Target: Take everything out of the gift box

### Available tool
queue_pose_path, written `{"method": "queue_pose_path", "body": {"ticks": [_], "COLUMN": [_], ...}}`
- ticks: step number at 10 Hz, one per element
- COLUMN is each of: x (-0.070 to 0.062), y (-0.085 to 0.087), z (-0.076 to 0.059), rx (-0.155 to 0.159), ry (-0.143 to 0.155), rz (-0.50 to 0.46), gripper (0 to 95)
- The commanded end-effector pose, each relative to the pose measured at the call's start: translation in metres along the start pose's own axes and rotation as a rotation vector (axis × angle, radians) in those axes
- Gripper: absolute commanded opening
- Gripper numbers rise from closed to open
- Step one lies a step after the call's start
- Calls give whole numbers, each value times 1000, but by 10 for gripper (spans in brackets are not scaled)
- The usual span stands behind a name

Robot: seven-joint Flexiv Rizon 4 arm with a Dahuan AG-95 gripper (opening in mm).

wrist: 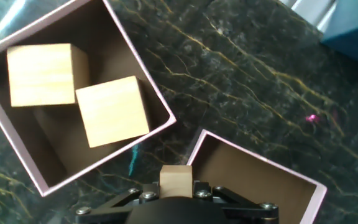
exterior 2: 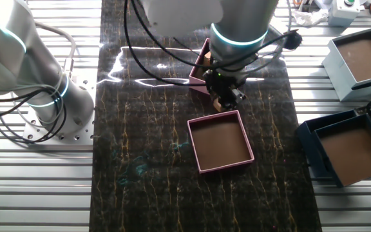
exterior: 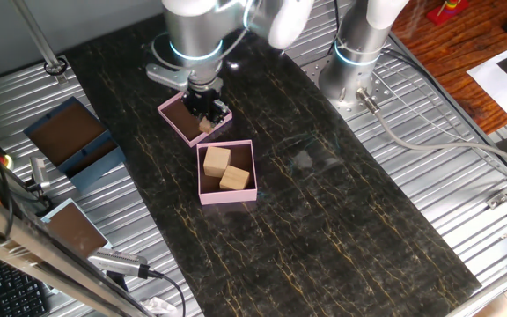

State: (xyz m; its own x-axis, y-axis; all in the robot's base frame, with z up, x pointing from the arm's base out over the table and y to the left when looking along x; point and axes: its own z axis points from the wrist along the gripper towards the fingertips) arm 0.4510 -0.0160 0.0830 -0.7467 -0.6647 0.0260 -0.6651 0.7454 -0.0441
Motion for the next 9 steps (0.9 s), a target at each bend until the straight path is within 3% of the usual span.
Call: {"method": "queue_pose_path", "body": {"ticks": [1, 2, 3, 4, 5, 6, 7, 8, 9], "x": [-1, -2, -2, -2, -3, -4, -6, -12, -28], "y": [-1, -1, -1, -1, -2, -1, 2, 7, 26], "z": [12, 13, 13, 12, 10, 4, -4, -16, -32], "rx": [65, 64, 65, 56, 29, -33, -68, -82, -103], "ry": [3, -2, -4, -13, -22, -52, -62, -46, -3], "rz": [-143, -156, -161, -138, -89, -3, 33, 74, 147], "gripper": [190, 380, 380, 570, 380, 380, 570, 570, 570]}}
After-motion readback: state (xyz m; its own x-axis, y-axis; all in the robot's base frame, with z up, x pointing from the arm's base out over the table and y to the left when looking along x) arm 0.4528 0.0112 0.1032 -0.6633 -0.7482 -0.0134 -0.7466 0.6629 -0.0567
